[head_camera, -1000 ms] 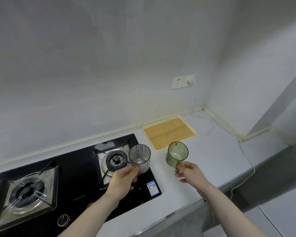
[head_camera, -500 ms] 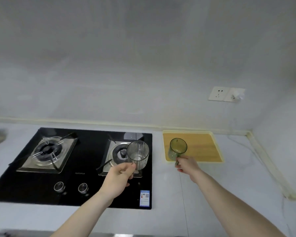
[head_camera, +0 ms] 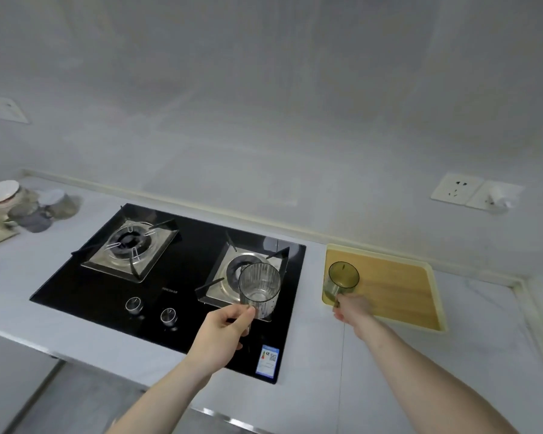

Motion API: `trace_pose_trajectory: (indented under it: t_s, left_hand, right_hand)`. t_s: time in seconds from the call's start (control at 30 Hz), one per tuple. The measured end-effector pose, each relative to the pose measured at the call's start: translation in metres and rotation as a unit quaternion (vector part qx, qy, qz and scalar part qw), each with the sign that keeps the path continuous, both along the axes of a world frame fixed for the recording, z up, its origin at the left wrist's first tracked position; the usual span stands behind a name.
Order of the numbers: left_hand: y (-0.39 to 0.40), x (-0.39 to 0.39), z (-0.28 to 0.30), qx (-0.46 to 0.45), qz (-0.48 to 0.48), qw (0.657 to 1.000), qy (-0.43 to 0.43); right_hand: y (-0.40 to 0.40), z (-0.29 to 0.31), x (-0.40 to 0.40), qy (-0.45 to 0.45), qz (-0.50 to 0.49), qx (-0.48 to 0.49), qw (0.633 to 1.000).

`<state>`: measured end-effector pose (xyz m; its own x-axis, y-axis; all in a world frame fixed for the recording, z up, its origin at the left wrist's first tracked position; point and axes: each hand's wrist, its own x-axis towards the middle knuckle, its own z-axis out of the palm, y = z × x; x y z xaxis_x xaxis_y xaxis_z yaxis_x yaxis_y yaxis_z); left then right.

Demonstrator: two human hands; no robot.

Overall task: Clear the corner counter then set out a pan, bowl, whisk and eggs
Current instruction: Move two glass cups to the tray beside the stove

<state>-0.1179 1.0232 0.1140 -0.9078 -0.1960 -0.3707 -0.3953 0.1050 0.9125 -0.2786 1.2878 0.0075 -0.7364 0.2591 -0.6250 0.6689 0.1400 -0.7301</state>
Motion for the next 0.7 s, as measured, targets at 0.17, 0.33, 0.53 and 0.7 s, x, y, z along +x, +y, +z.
trace_pose_trajectory:
  t_s: [0.17, 0.33, 0.53, 0.7]
  left_hand:
    - [0.014, -0.012, -0.001, -0.006, -0.013, 1.0, -0.007]
    - [0.042, -0.039, -0.003, -0.012, -0.05, 0.999, -0.005]
    - [0.105, -0.076, -0.008, 0.032, -0.13, 0.991, 0.008]
    - [0.174, -0.099, -0.025, 0.075, -0.18, 0.979, -0.049]
  right_hand:
    - [0.009, -0.012, 0.0, -0.018, -0.005, -0.018, 1.0]
    - [0.022, -0.003, 0.005, -0.038, 0.024, -0.065, 0.997]
    - [0.078, -0.015, 0.025, -0.028, 0.05, 0.037, 0.998]
    - [0.141, -0.034, 0.066, -0.046, 0.126, 0.228, 0.964]
